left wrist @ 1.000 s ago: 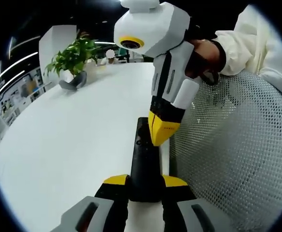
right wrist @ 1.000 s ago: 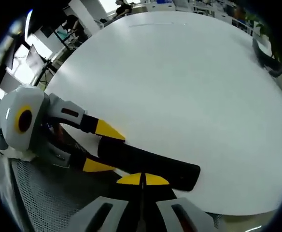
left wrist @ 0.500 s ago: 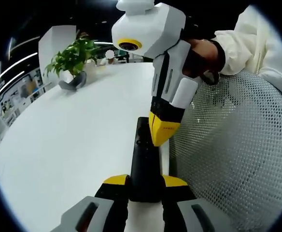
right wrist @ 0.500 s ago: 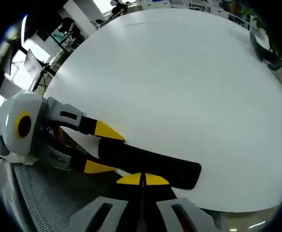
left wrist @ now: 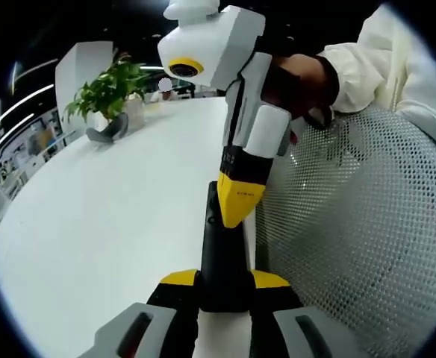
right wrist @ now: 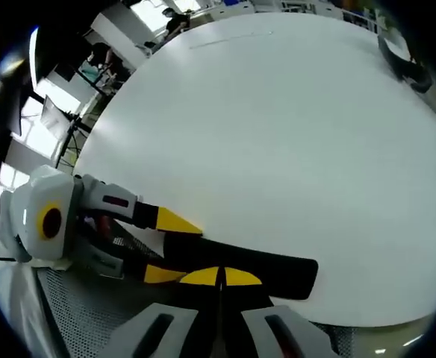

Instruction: Press the specified remote control buttons in sequence, fully releasing each button before pressing the next.

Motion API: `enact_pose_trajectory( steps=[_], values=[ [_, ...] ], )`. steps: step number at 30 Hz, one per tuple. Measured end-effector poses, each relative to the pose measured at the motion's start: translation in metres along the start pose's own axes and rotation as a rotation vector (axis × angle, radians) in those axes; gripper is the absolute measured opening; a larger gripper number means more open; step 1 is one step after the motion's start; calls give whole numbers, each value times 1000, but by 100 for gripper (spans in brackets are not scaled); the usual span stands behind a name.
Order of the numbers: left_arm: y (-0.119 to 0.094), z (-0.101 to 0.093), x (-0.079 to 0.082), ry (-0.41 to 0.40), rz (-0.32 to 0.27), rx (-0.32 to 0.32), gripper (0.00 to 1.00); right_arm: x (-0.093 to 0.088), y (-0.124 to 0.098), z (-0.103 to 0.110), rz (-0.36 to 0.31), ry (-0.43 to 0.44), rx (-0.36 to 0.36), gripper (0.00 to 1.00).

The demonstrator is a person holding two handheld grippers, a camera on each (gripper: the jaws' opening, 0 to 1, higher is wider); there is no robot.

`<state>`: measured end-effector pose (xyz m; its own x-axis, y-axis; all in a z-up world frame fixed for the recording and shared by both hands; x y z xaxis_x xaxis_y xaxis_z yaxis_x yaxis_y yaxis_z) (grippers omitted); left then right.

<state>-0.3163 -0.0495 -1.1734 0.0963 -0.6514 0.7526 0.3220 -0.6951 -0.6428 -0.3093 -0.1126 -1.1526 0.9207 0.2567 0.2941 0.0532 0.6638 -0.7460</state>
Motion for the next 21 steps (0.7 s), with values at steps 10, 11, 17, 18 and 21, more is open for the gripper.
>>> enact_pose_trajectory(
  steps=[10, 11, 17, 18, 21],
  values=[
    [1, -1, 1, 3, -2, -8, 24, -2, 7, 4, 23, -19, 11, 0],
    [1, -2, 1, 4, -3, -10, 24, -1, 7, 3, 22, -22, 8, 0],
    [1, -2, 1, 5, -2, -10, 24, -1, 7, 2, 17, -12, 8, 0],
    [1, -2, 1, 5, -3, -10, 25, -1, 7, 2, 18, -11, 11, 0],
    [1, -1, 1, 6, -3, -10, 25, -4, 10, 3, 36, -5, 19, 0]
  ],
)
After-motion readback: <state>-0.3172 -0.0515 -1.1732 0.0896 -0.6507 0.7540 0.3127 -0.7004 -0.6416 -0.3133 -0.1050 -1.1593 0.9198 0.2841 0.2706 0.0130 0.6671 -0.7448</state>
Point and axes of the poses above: the point that each gripper's makers call its tool centre point, and the gripper's own axes: y roughly forward along the fingers, z roughly to its left, x roughly out of its top, the point moved 3 cm from there along -y, roughly backward along the fingers, and after that the axes turned 13 degrees about x, right-handed, at the moved point
